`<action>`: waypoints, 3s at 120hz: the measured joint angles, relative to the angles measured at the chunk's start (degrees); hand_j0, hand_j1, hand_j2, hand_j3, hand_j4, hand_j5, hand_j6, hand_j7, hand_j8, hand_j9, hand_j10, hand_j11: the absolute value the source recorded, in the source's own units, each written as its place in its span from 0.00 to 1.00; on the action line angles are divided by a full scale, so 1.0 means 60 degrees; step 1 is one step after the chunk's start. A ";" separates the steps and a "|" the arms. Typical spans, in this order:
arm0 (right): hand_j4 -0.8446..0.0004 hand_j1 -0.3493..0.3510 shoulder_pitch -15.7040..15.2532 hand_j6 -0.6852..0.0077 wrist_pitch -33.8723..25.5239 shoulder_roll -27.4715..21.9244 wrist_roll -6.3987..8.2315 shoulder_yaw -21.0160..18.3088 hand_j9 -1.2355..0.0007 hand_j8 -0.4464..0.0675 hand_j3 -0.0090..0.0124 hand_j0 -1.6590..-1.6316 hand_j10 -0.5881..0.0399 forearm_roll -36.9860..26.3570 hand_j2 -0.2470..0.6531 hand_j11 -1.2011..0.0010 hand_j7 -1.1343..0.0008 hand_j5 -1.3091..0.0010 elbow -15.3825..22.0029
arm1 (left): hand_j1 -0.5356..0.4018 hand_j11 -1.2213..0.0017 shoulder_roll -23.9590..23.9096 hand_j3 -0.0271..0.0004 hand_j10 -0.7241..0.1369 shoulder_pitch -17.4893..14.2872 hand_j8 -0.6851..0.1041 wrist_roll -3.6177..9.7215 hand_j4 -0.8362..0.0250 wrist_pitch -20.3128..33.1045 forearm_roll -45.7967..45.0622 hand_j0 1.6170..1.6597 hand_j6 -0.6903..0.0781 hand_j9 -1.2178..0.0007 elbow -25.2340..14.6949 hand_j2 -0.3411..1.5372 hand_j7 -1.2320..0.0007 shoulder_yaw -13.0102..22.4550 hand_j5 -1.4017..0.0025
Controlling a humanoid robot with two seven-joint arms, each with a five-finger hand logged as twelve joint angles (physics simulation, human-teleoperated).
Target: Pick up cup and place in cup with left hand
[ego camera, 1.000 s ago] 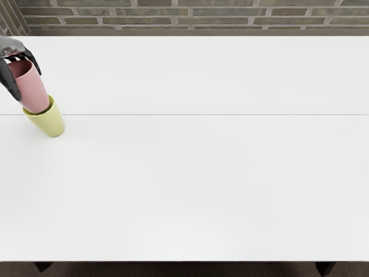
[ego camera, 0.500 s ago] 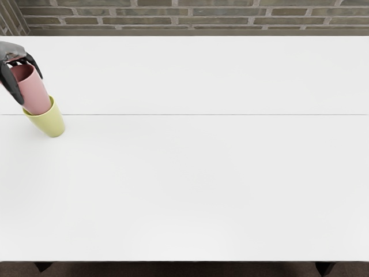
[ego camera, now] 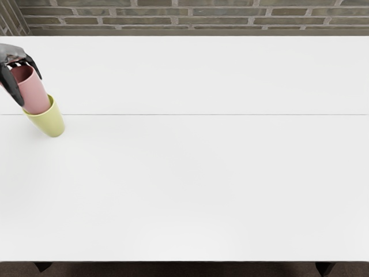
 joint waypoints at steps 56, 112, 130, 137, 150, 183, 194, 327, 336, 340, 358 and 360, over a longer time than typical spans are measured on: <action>0.97 0.05 0.0001 0.95 0.0001 0.0000 0.0000 0.0000 0.97 0.82 0.42 0.04 0.89 0.0000 0.27 0.97 0.97 0.97 0.0003 | 0.40 0.38 -0.0207 0.99 0.33 0.0248 0.59 -0.0002 0.51 0.0317 0.0081 0.82 0.62 0.38 -0.0010 0.23 0.38 0.0008 0.46; 0.97 0.05 0.0000 0.95 0.0000 0.0000 0.0001 0.0000 0.97 0.82 0.42 0.04 0.89 0.0000 0.27 0.97 0.97 0.97 -0.0001 | 0.42 0.38 -0.0207 0.99 0.33 0.0451 0.59 0.0004 0.49 0.0699 0.0241 0.81 0.60 0.38 -0.0070 0.24 0.38 0.0000 0.45; 0.97 0.05 0.0000 0.95 0.0000 0.0000 0.0000 0.0000 0.97 0.82 0.42 0.04 0.89 0.0000 0.27 0.97 0.97 0.97 -0.0001 | 0.42 0.38 -0.0207 0.99 0.33 0.0517 0.58 0.0002 0.49 0.0749 0.0243 0.81 0.60 0.38 -0.0101 0.23 0.38 -0.0001 0.45; 0.97 0.05 0.0000 0.95 0.0000 0.0000 0.0000 0.0000 0.97 0.82 0.42 0.04 0.89 0.0000 0.27 0.97 0.97 0.97 0.0001 | 0.42 0.38 -0.0208 0.99 0.32 0.0626 0.57 0.0000 0.49 0.0884 0.0257 0.81 0.60 0.39 -0.0148 0.23 0.38 0.0000 0.45; 0.97 0.05 -0.0001 0.95 0.0000 0.0000 0.0000 0.0000 0.97 0.82 0.42 0.04 0.89 0.0000 0.27 0.97 0.97 0.97 -0.0001 | 0.43 0.38 -0.0207 0.99 0.33 0.0637 0.58 0.0000 0.50 0.0978 0.0249 0.80 0.60 0.39 -0.0190 0.22 0.39 0.0005 0.45; 0.97 0.05 0.0000 0.95 0.0000 0.0000 0.0000 0.0000 0.97 0.82 0.42 0.04 0.89 -0.0001 0.27 0.97 0.97 0.97 0.0001 | 0.69 0.73 -0.0281 0.99 0.57 0.0644 0.67 0.0000 0.72 0.1127 0.0212 0.91 0.69 0.73 -0.0196 0.20 0.73 -0.0006 0.76; 0.97 0.05 0.0000 0.95 0.0000 0.0000 0.0000 0.0000 0.97 0.82 0.42 0.04 0.89 -0.0001 0.27 0.97 0.97 0.97 0.0001 | 0.75 0.80 -0.0281 0.99 0.63 0.0685 0.70 0.0000 0.78 0.1298 0.0211 0.93 0.73 0.80 -0.0194 0.20 0.80 -0.0004 0.82; 0.97 0.05 -0.0001 0.95 0.0000 0.0000 0.0000 0.0000 0.97 0.81 0.42 0.04 0.89 0.0000 0.27 0.97 0.97 0.97 -0.0001 | 0.94 1.00 -0.0598 0.99 0.84 0.0916 0.86 0.0000 0.97 -0.1319 -0.7069 0.96 0.89 1.00 -0.0641 0.18 1.00 -0.0928 1.00; 0.97 0.05 -0.0002 0.95 0.0000 0.0000 0.0000 0.0000 0.97 0.82 0.42 0.04 0.89 -0.0001 0.27 0.97 0.97 0.97 0.0000 | 0.94 1.00 -0.0001 0.99 0.84 0.1663 0.86 0.0000 0.97 -0.1440 -0.8560 0.96 0.89 1.00 -0.0650 0.18 1.00 -0.0965 1.00; 0.97 0.05 -0.0001 0.95 0.0000 0.0000 0.0000 0.0000 0.97 0.82 0.42 0.04 0.89 -0.0001 0.27 0.97 0.97 0.97 0.0001 | 0.94 1.00 0.0190 0.99 0.84 0.1911 0.86 0.0000 0.97 -0.1471 -0.9036 0.96 0.89 1.00 -0.0651 0.18 1.00 -0.0980 1.00; 0.97 0.05 0.0000 0.95 0.0000 0.0000 0.0000 0.0000 0.97 0.82 0.42 0.04 0.89 -0.0001 0.27 0.97 0.97 0.97 0.0002 | 0.94 1.00 0.1231 0.99 0.84 0.2338 0.87 0.0000 0.97 -0.1535 -1.0167 0.96 0.90 1.00 -0.0463 0.18 1.00 -0.1124 1.00; 0.97 0.05 0.0000 0.95 0.0000 0.0000 0.0000 0.0000 0.97 0.82 0.42 0.04 0.89 -0.0001 0.27 0.97 0.97 0.97 0.0001 | 0.94 1.00 0.1229 0.99 0.84 0.2392 0.87 0.0000 0.97 -0.1537 -1.0222 0.96 0.90 1.00 -0.0389 0.18 1.00 -0.1134 1.00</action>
